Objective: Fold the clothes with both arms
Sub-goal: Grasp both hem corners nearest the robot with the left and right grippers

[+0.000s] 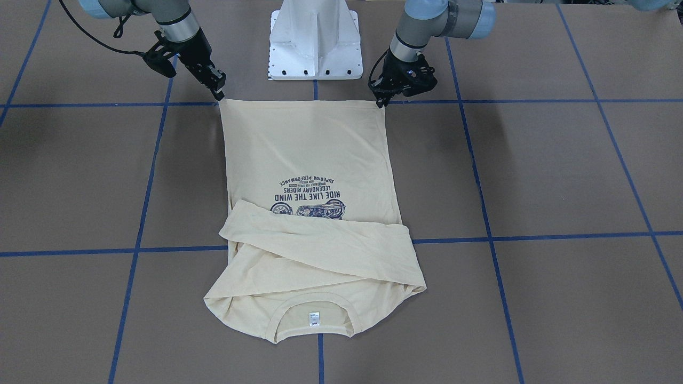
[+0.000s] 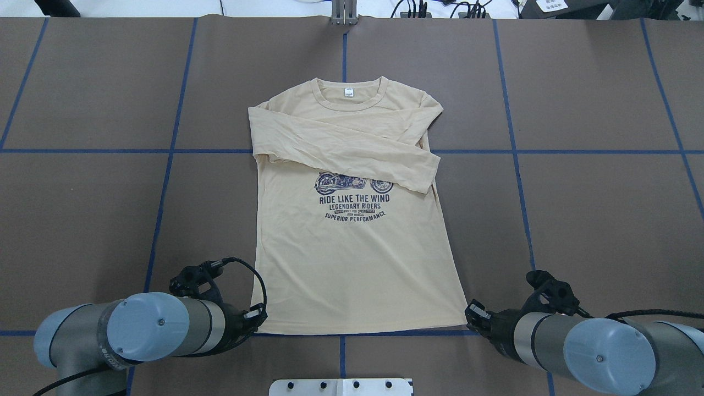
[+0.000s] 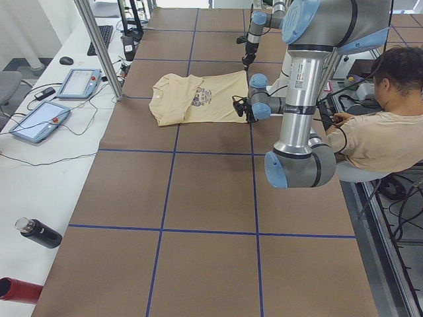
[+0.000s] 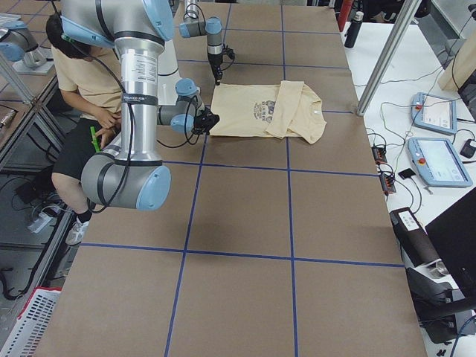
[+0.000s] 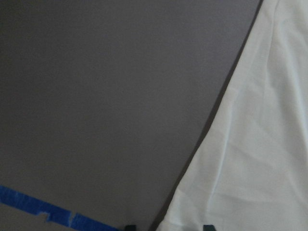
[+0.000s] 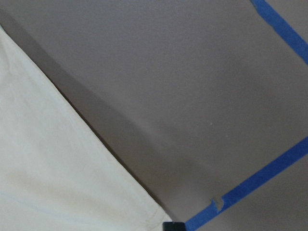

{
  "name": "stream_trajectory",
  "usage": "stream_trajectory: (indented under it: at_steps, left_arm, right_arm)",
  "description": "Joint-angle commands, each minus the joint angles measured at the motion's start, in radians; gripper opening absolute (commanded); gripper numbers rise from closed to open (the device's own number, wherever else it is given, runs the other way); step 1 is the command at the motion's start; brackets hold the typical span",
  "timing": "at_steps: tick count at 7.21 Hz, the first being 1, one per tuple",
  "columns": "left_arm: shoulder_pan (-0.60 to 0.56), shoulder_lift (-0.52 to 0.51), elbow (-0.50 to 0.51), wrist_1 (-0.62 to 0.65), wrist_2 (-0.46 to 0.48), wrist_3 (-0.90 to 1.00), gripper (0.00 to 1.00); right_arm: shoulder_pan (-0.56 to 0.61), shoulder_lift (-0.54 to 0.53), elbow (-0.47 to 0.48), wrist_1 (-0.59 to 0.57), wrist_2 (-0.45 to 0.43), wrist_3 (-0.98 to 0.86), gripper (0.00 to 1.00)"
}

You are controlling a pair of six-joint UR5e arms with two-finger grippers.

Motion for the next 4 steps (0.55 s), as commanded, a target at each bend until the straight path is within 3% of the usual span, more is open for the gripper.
stream_trajectory:
  at_steps: [1, 3, 4]
  left_arm:
    - [-0.004, 0.002, -0.017, 0.001, -0.054, 0.001, 0.00]
    - [-0.055, -0.003, -0.109, 0.028, -0.113, 0.015, 0.00]
    - [-0.161, -0.017, -0.112, 0.041, -0.175, 0.050, 0.00]
  right_arm:
    - [0.000, 0.000, 0.008, 0.000, 0.000, -0.001, 0.00]
    - [0.043, 0.000, 0.054, -0.002, 0.019, -0.001, 0.00]
    - [0.117, 0.014, 0.050, -0.014, 0.077, -0.009, 0.00]
